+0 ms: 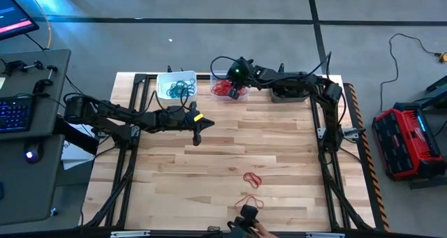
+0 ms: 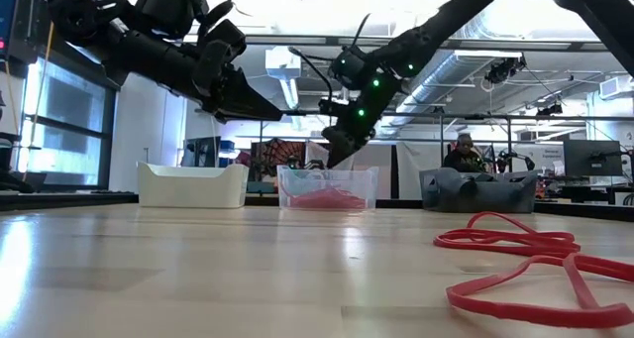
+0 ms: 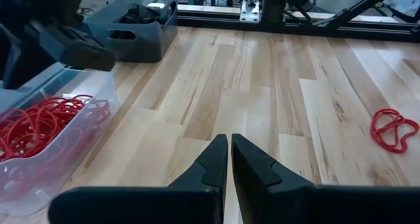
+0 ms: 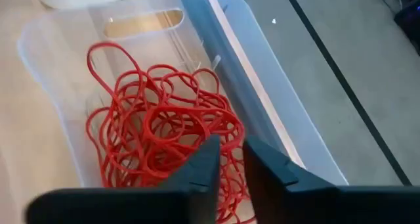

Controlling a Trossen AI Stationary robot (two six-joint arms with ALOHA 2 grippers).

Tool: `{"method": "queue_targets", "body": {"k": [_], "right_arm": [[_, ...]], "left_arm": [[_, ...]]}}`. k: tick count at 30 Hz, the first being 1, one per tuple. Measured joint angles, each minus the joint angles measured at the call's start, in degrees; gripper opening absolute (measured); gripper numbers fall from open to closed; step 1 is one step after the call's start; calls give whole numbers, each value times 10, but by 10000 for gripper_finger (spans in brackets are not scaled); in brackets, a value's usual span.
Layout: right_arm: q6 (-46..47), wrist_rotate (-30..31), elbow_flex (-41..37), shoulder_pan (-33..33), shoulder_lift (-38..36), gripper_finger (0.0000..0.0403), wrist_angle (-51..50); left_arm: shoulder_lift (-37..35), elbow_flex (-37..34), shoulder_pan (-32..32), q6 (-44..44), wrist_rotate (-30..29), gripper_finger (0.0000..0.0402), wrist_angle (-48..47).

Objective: Sort rubber bands into baskets
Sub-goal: Put the red rubber band into the transparent bin

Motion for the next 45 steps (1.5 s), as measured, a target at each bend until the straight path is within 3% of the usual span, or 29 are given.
{"method": "queue_targets", "body": {"k": [3,6,10,12,17,23,33,40,45], "right_arm": [[6,6,18,3,-2,84,-21],[-2,-14,27,7,-4,89,-37],[0,-57,11,15,-20,21,-35],[7,-89,-6,18,-32,10,-36],[33,-107,-84,37,-93,2,-6],[86,-105,-251,98,-203,1,99],[204,47,-476,258,-379,0,222],[271,104,-526,352,-430,0,227],[281,150,-529,414,-435,0,213]], "left_arm": [[0,0,0,0,0,12,0],[0,0,0,1,0,12,0],[0,0,0,0,0,12,0],[0,0,0,0,0,12,0],[0,0,-1,0,1,12,0],[0,1,-18,16,27,12,-6],[41,50,-66,41,26,12,-31],[136,111,-92,41,49,12,-32],[197,169,-103,41,125,12,-34]]}}
